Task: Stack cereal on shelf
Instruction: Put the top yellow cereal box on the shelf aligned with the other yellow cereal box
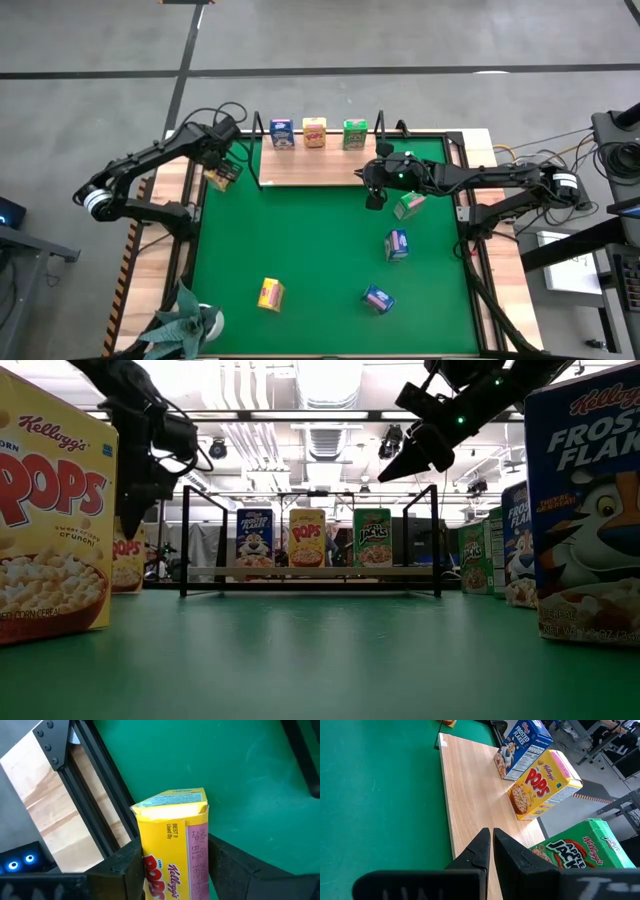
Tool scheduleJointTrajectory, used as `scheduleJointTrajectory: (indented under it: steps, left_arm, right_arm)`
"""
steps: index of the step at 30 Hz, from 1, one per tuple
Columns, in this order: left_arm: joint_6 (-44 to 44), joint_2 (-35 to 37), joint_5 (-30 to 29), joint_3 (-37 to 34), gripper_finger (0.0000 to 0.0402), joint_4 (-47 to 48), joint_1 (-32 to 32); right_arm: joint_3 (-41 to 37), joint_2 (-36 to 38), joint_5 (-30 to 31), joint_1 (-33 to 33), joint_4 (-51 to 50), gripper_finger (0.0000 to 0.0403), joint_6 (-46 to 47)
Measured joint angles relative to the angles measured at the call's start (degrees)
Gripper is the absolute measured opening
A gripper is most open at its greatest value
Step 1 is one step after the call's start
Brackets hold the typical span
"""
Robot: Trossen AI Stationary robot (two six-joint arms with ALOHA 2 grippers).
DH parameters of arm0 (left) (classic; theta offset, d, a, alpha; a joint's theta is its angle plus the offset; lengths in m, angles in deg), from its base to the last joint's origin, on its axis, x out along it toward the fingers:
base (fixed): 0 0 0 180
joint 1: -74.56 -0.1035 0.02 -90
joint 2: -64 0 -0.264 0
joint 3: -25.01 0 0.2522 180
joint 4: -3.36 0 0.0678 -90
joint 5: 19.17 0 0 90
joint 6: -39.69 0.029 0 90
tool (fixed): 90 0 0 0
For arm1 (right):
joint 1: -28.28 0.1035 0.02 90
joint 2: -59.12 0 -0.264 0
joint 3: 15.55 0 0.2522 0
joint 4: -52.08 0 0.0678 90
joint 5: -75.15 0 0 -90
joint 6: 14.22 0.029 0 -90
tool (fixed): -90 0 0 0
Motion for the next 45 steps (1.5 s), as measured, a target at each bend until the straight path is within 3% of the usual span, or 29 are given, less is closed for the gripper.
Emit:
scheduleJointTrajectory:
  steps: [13,29,36,45]
  left_arm:
    - [-0.1,0.1,0.0,7.5,0.0168,8.4,0.0]
    - [-1.8,0.2,0.0,34.7,0.0167,21.2,5.5]
    - [-1.8,0.1,0.0,42.7,0.0167,15.7,15.0]
    - [4.0,-1.8,0.1,42.7,0.0167,-2.1,29.1]
  right_arm:
    - [0.0,0.0,0.0,0.0,0.0,0.0013,0.0]
    - [0.0,0.0,0.0,0.0,0.0,0.0013,0.0]
    - [0.0,0.0,0.0,0.0,0.0,0.0013,0.0]
    - [0.0,0.0,0.0,0.0,0.0,0.0013,0.0]
